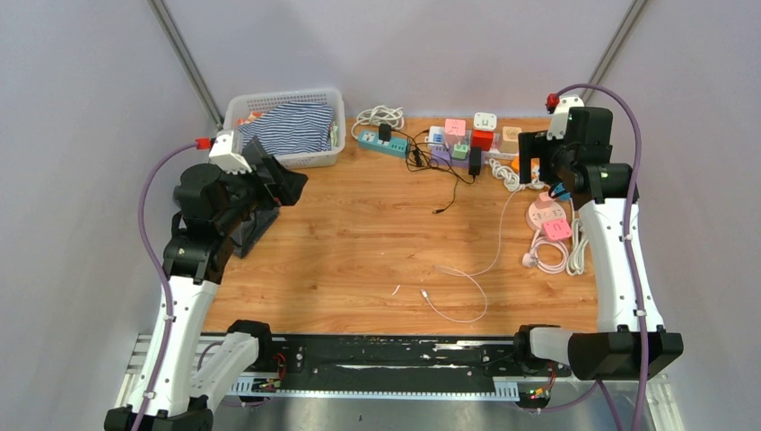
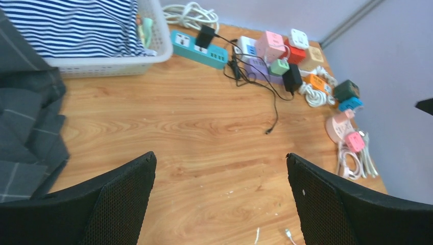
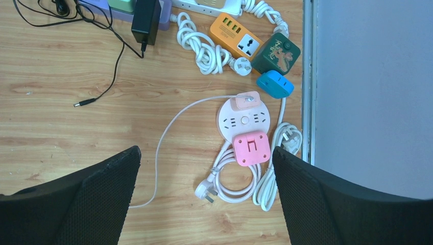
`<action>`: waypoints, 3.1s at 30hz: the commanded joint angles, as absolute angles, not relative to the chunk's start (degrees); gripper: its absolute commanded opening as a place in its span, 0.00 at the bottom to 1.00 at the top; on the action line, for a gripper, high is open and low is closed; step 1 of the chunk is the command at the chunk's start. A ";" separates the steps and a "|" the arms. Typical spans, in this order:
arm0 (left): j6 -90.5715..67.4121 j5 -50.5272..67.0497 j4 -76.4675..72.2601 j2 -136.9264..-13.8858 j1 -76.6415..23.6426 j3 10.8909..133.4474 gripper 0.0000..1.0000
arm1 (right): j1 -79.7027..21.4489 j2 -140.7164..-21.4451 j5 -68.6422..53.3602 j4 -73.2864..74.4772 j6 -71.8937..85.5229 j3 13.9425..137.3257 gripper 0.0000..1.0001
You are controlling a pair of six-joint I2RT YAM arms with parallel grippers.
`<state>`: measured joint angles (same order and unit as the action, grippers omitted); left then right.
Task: Pull the plug off the socket
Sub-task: Move the socket to the center of the board.
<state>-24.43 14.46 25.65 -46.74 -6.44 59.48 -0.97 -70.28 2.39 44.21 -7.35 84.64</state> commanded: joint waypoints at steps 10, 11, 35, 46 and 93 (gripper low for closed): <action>-18.75 14.25 26.17 -56.78 -21.01 60.68 1.00 | -2.99 -70.50 -36.90 51.85 -36.24 80.92 1.00; -17.69 12.44 27.25 -58.43 -23.13 61.50 1.00 | -2.99 -71.03 -36.12 51.34 -35.48 80.90 1.00; -32.37 11.11 5.68 -71.31 -26.72 52.14 1.00 | 17.48 -78.21 -22.97 34.71 -18.41 70.01 1.00; -31.45 20.72 -6.65 -72.59 -27.51 51.90 1.00 | 25.17 -78.56 -30.43 37.37 -22.15 65.38 1.00; -32.96 14.89 -9.16 -83.28 -48.47 55.79 1.00 | 27.42 -62.86 -37.62 28.92 -32.96 42.25 0.97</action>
<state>-34.48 18.63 -9.23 -86.89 -46.00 60.31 26.39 -65.19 -36.01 29.54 -30.79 43.88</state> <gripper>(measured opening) 0.997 0.978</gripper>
